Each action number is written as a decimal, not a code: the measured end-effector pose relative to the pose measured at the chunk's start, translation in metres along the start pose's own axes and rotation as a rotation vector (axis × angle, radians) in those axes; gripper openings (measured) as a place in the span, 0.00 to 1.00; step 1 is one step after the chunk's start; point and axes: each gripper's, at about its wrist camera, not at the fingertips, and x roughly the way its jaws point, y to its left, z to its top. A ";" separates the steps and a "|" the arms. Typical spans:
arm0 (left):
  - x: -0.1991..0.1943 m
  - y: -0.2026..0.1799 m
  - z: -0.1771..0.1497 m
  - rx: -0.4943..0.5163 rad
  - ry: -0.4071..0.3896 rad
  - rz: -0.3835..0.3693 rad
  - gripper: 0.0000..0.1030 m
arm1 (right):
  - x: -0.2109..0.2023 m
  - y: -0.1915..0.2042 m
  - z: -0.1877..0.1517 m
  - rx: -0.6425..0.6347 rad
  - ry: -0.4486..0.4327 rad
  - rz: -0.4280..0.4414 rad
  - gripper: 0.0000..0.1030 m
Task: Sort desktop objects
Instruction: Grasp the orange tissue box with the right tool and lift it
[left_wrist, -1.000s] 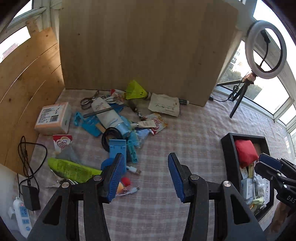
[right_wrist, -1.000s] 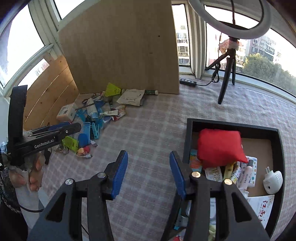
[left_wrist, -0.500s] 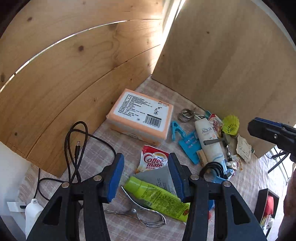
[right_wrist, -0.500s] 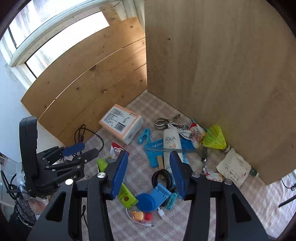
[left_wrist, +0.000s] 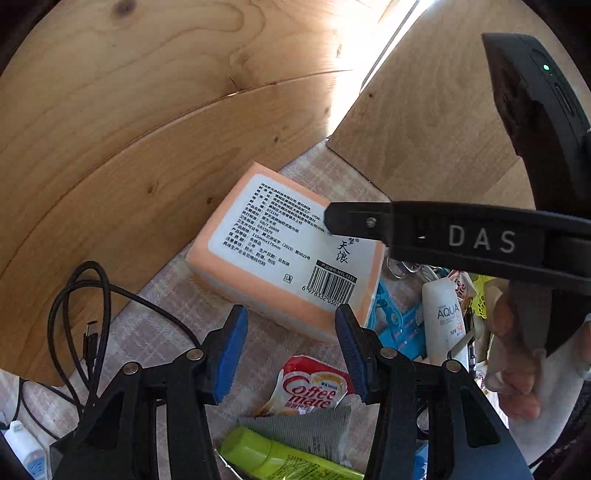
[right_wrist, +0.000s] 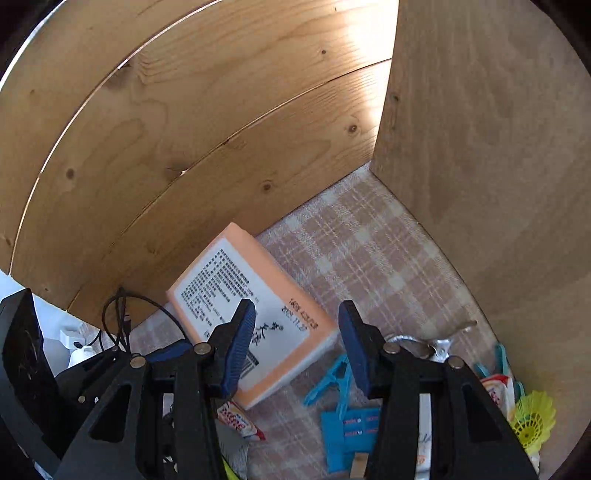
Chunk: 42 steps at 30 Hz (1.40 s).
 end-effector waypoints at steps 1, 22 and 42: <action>0.002 0.000 0.002 0.000 -0.003 -0.004 0.49 | 0.004 0.000 0.002 -0.003 0.002 0.006 0.50; 0.020 -0.006 0.010 -0.019 0.037 -0.119 0.63 | 0.013 -0.020 -0.024 0.128 0.026 0.133 0.60; -0.094 -0.119 -0.057 0.256 -0.030 -0.217 0.63 | -0.150 -0.010 -0.140 0.301 -0.194 0.082 0.59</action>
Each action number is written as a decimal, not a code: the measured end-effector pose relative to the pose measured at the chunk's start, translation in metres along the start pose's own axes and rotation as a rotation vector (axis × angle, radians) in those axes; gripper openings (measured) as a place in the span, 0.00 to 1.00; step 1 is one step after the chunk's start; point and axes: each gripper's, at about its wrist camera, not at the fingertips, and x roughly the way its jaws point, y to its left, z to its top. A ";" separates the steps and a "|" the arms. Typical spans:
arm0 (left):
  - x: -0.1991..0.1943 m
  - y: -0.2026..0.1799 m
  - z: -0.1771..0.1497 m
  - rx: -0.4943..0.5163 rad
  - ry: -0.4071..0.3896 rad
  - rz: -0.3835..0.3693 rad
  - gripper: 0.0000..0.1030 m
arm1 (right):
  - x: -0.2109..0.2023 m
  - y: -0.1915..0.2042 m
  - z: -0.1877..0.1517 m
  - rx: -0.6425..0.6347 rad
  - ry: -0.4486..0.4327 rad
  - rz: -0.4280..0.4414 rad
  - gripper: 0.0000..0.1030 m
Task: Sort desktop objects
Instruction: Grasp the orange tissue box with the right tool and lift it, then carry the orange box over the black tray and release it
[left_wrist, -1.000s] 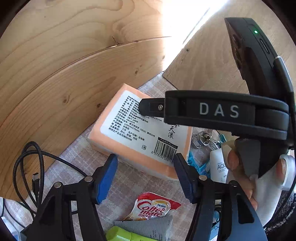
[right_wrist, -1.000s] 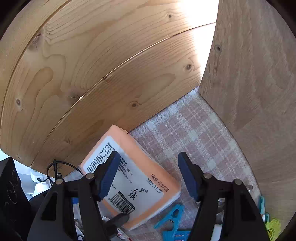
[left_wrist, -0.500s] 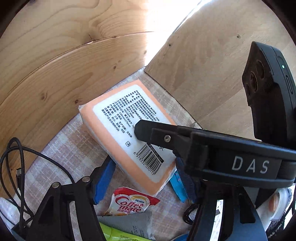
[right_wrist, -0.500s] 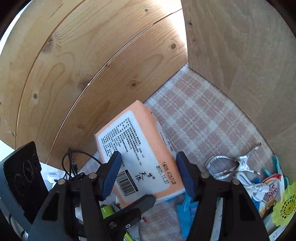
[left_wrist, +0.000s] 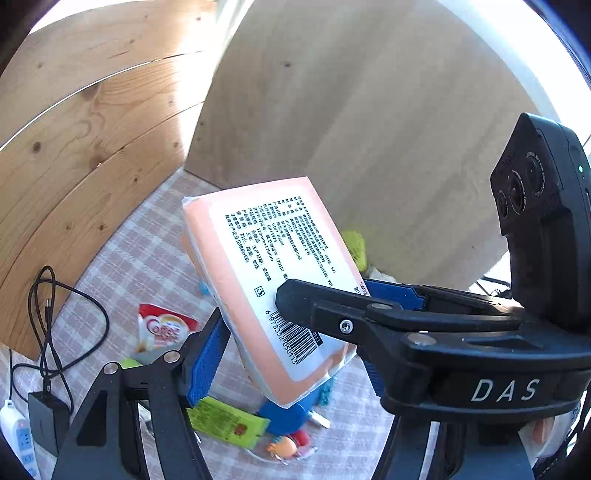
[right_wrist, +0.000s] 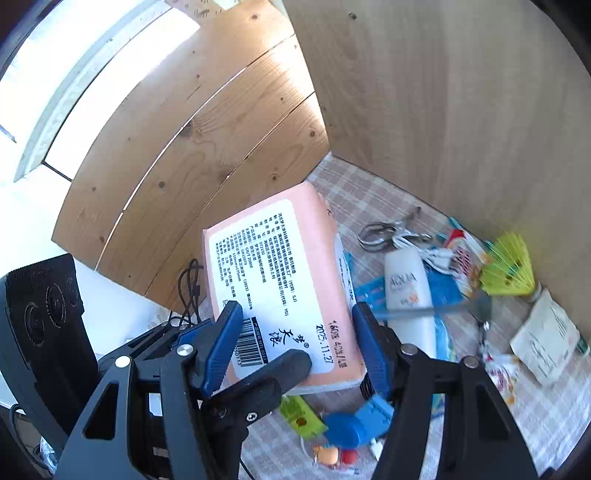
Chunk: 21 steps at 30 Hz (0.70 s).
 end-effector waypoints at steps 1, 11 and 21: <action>-0.004 -0.014 -0.007 0.027 0.001 -0.010 0.63 | -0.014 -0.004 -0.011 0.017 -0.016 -0.007 0.59; -0.016 -0.170 -0.097 0.297 0.089 -0.160 0.64 | -0.152 -0.083 -0.151 0.236 -0.168 -0.093 0.59; 0.004 -0.328 -0.200 0.480 0.245 -0.329 0.64 | -0.258 -0.179 -0.291 0.474 -0.235 -0.254 0.59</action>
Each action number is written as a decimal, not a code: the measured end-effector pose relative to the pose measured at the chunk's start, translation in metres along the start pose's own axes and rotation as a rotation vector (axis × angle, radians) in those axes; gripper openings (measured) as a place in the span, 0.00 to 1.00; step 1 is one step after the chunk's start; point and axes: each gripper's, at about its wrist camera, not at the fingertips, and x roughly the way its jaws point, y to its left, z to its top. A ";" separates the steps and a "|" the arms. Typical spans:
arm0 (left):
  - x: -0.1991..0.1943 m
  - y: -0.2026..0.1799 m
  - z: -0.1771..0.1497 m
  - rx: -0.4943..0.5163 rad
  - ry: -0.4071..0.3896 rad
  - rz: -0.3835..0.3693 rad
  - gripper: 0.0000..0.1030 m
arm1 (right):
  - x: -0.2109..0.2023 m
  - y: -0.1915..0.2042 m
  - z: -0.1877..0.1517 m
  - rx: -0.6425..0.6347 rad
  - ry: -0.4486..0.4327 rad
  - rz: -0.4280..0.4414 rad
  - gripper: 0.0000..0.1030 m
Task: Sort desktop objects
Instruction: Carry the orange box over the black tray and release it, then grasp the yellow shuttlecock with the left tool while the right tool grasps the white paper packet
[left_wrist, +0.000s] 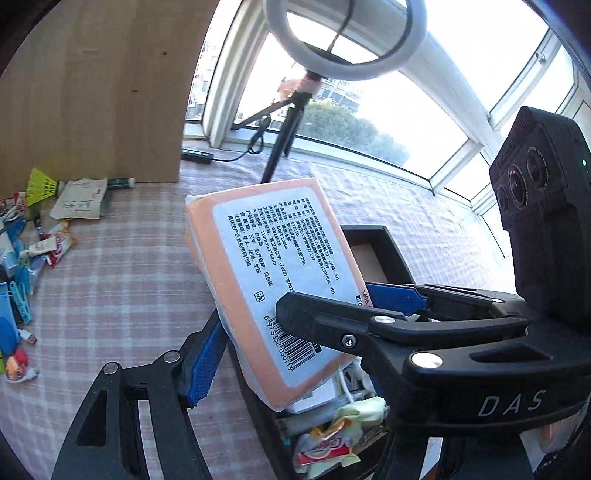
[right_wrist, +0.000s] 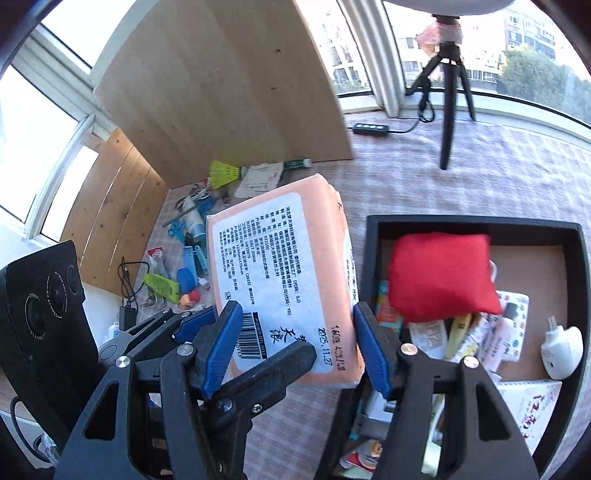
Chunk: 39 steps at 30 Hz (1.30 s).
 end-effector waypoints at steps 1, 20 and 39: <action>0.006 -0.015 0.001 0.018 0.007 -0.010 0.64 | -0.008 -0.014 -0.004 0.016 -0.009 -0.018 0.59; 0.044 -0.076 -0.003 0.131 0.108 -0.006 0.64 | -0.080 -0.115 -0.022 0.126 -0.127 -0.191 0.59; -0.063 0.136 0.028 -0.078 -0.020 0.241 0.60 | 0.027 0.032 0.042 -0.080 -0.088 -0.109 0.56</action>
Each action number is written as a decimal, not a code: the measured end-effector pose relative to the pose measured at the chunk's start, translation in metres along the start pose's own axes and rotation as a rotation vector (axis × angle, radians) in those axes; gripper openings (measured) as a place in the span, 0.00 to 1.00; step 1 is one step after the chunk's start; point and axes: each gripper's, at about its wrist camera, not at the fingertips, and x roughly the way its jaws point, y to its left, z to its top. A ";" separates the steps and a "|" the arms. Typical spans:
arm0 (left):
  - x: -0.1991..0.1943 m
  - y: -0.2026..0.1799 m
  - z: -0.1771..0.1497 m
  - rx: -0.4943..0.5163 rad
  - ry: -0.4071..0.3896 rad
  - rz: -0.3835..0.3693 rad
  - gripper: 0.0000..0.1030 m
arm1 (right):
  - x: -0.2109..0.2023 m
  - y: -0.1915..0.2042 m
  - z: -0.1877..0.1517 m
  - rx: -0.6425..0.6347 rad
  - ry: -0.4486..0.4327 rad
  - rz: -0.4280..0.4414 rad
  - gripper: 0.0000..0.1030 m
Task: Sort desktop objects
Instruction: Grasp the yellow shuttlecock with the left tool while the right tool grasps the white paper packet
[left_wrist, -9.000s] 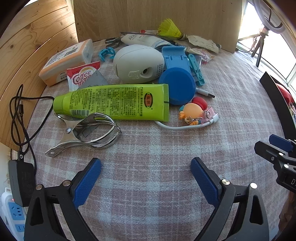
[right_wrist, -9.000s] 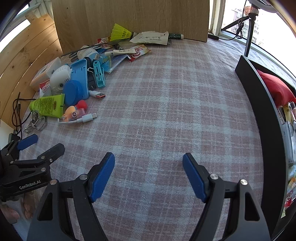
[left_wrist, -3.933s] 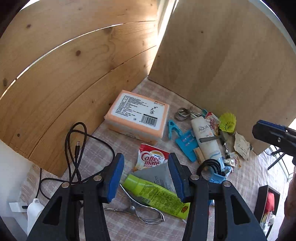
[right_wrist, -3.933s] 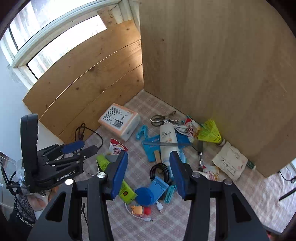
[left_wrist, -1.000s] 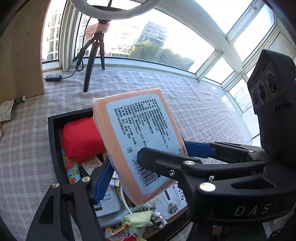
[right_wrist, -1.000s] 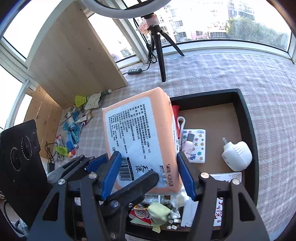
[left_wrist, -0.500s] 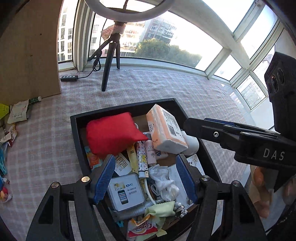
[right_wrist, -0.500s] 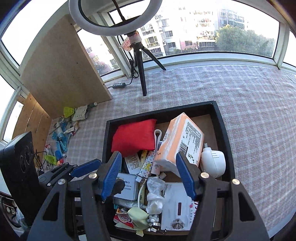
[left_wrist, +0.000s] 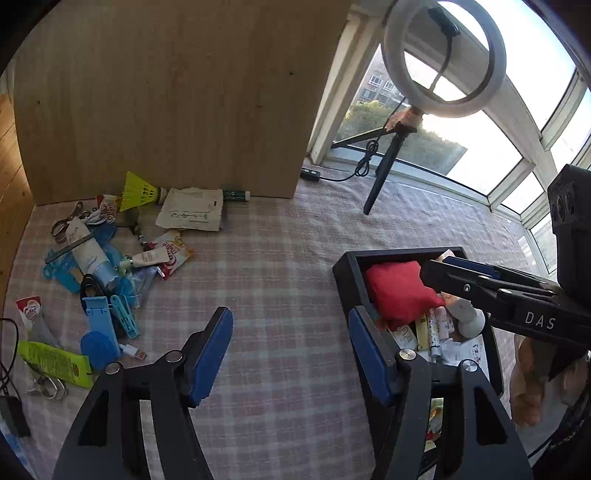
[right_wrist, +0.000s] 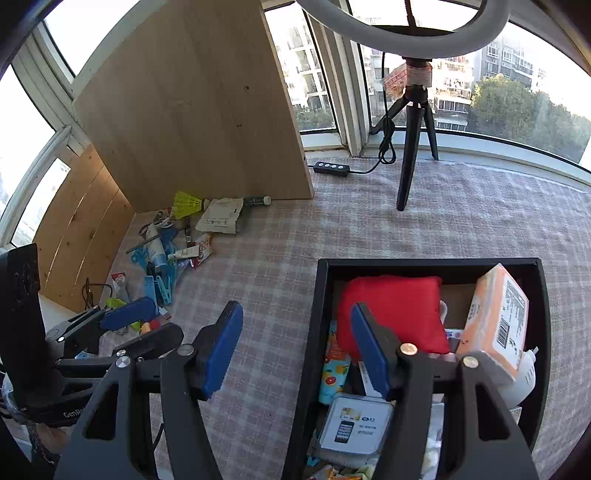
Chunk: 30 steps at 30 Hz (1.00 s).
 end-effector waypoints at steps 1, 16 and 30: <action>-0.001 0.015 0.003 -0.014 -0.002 0.019 0.60 | 0.009 0.009 0.004 -0.011 0.010 0.007 0.54; 0.059 0.160 0.081 -0.110 0.028 0.151 0.60 | 0.158 0.075 0.087 -0.045 0.127 0.024 0.43; 0.135 0.186 0.118 -0.062 0.095 0.122 0.57 | 0.257 0.061 0.122 0.102 0.220 0.094 0.39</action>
